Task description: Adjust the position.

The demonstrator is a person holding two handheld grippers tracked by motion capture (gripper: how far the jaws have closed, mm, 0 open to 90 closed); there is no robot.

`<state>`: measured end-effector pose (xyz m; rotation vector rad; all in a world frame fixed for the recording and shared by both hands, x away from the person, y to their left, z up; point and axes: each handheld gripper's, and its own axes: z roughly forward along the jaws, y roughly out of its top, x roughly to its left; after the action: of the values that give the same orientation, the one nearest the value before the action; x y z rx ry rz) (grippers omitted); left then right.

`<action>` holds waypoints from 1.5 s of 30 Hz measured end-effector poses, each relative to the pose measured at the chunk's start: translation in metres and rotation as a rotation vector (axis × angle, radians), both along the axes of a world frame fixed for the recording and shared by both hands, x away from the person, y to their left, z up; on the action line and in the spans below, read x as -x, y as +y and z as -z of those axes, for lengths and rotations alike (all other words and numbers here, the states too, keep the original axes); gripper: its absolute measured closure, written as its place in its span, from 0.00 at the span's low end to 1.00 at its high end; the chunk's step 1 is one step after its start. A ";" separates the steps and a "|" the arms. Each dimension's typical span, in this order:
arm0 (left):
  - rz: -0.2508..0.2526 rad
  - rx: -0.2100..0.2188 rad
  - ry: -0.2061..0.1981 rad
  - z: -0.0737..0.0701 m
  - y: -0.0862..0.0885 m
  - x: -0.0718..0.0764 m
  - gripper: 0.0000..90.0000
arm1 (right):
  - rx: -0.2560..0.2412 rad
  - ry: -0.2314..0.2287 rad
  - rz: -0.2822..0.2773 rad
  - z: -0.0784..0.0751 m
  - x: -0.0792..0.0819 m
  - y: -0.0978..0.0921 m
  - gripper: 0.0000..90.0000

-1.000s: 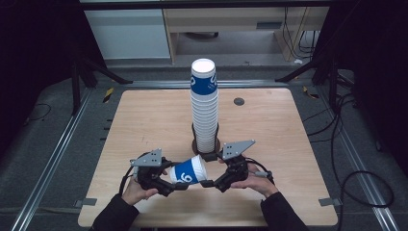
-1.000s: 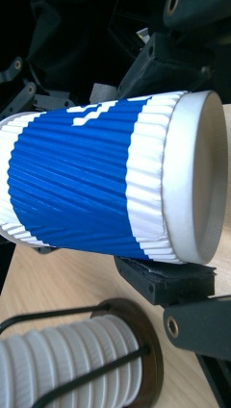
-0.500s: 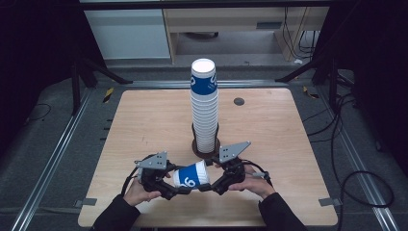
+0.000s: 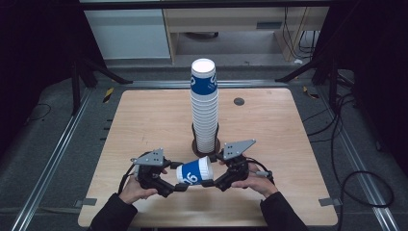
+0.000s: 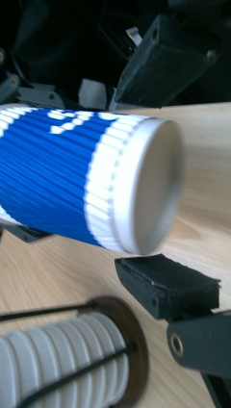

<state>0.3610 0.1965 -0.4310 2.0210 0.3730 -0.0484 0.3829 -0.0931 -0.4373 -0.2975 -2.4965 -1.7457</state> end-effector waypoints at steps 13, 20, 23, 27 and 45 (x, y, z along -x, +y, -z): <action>0.030 -0.248 -0.026 0.014 -0.016 0.003 0.18 | 0.175 -0.012 -0.025 0.018 0.003 0.019 0.17; 0.067 -0.321 -0.041 0.020 -0.028 0.007 0.25 | 0.180 -0.008 -0.061 0.019 0.007 0.024 0.17; 0.073 -0.322 -0.035 0.019 -0.028 0.008 0.30 | 0.182 -0.004 -0.060 0.019 0.006 0.024 0.17; 0.071 -0.301 -0.043 0.017 -0.026 0.008 0.30 | 0.168 0.006 -0.055 0.019 0.006 0.023 0.15; -0.079 -0.053 -0.100 0.001 -0.001 0.004 0.30 | 0.016 0.018 0.063 0.001 -0.003 0.000 0.11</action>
<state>0.3573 0.1952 -0.4325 2.0505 0.3932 0.1122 0.3857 -0.0932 -0.4381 -0.3961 -2.5161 -1.7379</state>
